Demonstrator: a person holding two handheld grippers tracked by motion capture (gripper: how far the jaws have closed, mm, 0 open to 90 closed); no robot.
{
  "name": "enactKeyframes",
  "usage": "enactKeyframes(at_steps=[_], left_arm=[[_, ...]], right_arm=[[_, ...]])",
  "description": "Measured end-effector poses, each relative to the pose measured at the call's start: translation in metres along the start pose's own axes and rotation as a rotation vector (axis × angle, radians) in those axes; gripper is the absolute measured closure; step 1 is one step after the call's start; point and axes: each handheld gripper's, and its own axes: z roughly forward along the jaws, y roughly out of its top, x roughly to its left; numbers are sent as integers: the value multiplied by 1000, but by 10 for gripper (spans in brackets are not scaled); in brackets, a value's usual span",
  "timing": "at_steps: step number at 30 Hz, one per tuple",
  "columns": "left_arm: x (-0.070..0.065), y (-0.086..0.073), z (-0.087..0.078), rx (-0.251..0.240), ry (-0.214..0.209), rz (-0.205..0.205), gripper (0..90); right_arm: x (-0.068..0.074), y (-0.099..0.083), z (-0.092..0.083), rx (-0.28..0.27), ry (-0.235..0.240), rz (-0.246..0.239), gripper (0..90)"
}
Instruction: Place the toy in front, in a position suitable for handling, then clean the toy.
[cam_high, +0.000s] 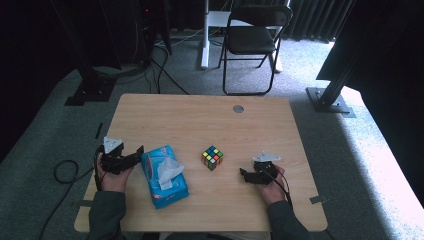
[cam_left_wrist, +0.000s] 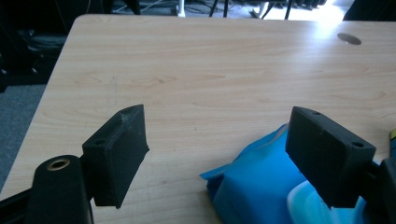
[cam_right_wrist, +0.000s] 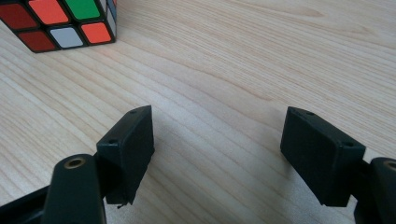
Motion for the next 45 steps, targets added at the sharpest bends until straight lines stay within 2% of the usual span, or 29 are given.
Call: enactKeyframes(at_steps=[7, 13, 17, 22, 26, 27, 37, 45], left_arm=[[-9, 11, -12, -44, -17, 13, 207], [-24, 26, -26, -80, -56, 36, 207], [-32, 32, -32, -86, -76, 53, 206], [-46, 39, -38, -77, -113, 89, 212], [-57, 42, -43, -65, -165, 119, 243], [-63, 43, -45, -55, -186, 134, 266], [-87, 36, -40, -5, -249, 206, 301], [-104, 31, -49, -8, -295, 239, 310]], right_arm=[[0, 0, 0, 0, 0, 0, 254], [1, -1, -1, 0, -1, 1, 253], [1, -1, -1, 0, -1, 1, 253], [1, -1, -1, 0, 0, 1, 253], [1, -1, -1, 0, 0, 2, 253], [1, -1, -1, 1, 0, 2, 253], [1, -1, -1, 0, -1, 1, 253], [1, -1, -1, 1, 0, 0, 251]])
